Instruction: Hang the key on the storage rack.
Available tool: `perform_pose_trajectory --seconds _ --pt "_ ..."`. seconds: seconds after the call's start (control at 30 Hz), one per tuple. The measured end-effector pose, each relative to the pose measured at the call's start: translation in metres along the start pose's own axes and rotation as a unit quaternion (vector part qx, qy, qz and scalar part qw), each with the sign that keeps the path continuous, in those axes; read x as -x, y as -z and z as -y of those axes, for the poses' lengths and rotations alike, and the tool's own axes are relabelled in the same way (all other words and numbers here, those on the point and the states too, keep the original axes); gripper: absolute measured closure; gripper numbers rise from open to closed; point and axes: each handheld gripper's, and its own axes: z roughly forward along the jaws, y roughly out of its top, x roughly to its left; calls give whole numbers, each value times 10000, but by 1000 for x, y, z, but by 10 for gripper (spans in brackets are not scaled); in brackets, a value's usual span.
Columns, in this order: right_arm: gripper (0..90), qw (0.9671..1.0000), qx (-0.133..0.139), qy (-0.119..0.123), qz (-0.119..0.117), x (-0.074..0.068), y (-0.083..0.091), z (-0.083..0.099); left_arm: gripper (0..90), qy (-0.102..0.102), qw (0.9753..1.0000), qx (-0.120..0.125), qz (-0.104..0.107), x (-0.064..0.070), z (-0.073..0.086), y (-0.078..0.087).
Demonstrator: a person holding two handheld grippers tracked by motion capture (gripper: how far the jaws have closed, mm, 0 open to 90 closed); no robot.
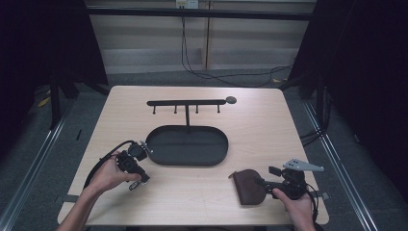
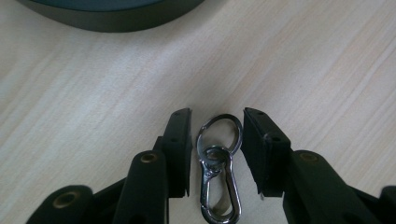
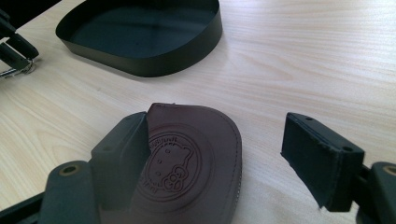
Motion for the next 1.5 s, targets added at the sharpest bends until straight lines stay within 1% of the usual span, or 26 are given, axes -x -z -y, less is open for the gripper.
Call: perform_pose_trajectory --seconds 0.07,0.17,0.2,0.23,0.27,0.3,0.33,0.4,0.47,0.53,0.57,0.63,0.67,0.7,0.8,0.83,0.87,0.9,0.93,1.03,1.07,1.17,1.33,1.37,1.43,1.5 --pt "231 10000 -3 -4 4 0 0 0 654 35 10000 -16 12 1 0 -2" --pt "232 10000 31 -5 13 0 1 0 677 -53 10000 -39 45 1 -1 -3" --pt "232 10000 31 -12 13 0 1 0 694 -60 10000 3 62 1 0 -2" --pt "232 10000 26 -5 13 0 1 0 743 -45 9999 62 80 1 0 0" --pt "232 10000 26 -5 13 0 1 0 743 -12 9999 93 78 2 1 2" --pt "232 10000 13 0 15 0 1 0 791 -37 9999 119 74 2 2 6" --pt "232 10000 13 0 15 0 1 0 815 -37 9999 119 74 2 2 6" --pt "233 10000 9 -5 20 0 0 0 838 -39 9999 126 81 3 4 8" --pt "233 10000 29 -14 53 0 1 0 856 -66 9998 155 42 2 5 11" --pt "232 10000 24 -14 61 0 1 0 859 -43 9998 168 44 4 7 12" --pt "233 10000 27 -4 48 0 1 0 859 -70 9999 83 39 5 7 12" --pt "233 10000 26 -5 48 0 1 0 859 -83 9999 84 54 6 8 12" --pt "232 10000 27 -11 45 0 1 0 859 -133 9999 29 68 7 8 13" --pt "232 10000 29 -23 56 0 1 0 864 -116 9999 12 -17 8 8 13" --pt "232 10000 29 -16 53 0 1 0 863 -152 9999 -56 9 8 8 13" --pt "232 10000 26 -15 52 0 1 0 863 -88 9999 -72 0 9 9 12" --pt "232 10000 26 -15 52 0 1 0 863 -88 9999 -72 0 9 9 12" --pt "230 10000 23 -22 64 0 1 0 864 -135 9998 -152 -11 11 9 13" --pt "230 10000 23 -22 64 0 1 0 866 -135 9998 -152 -11 11 9 13" --pt "224 10000 23 -25 76 0 1 0 874 -124 9996 -267 -56 15 8 14" --pt "222 10000 27 -29 77 0 1 0 884 -159 9993 -324 -99 17 7 16" --pt "220 10000 29 -30 89 0 1 0 892 -181 9991 -368 -136 18 6 18" --pt "219 10000 28 -30 86 0 1 0 893 -227 9988 -420 -112 20 6 23" --pt "219 9999 29 -33 90 0 1 0 893 -254 9986 -451 -104 19 6 27" --pt "219 10000 28 -30 86 0 1 0 893 -234 9986 -457 -93 20 6 28" --pt "219 10000 28 -31 87 0 1 0 893 -275 9984 -472 -141 20 5 30"
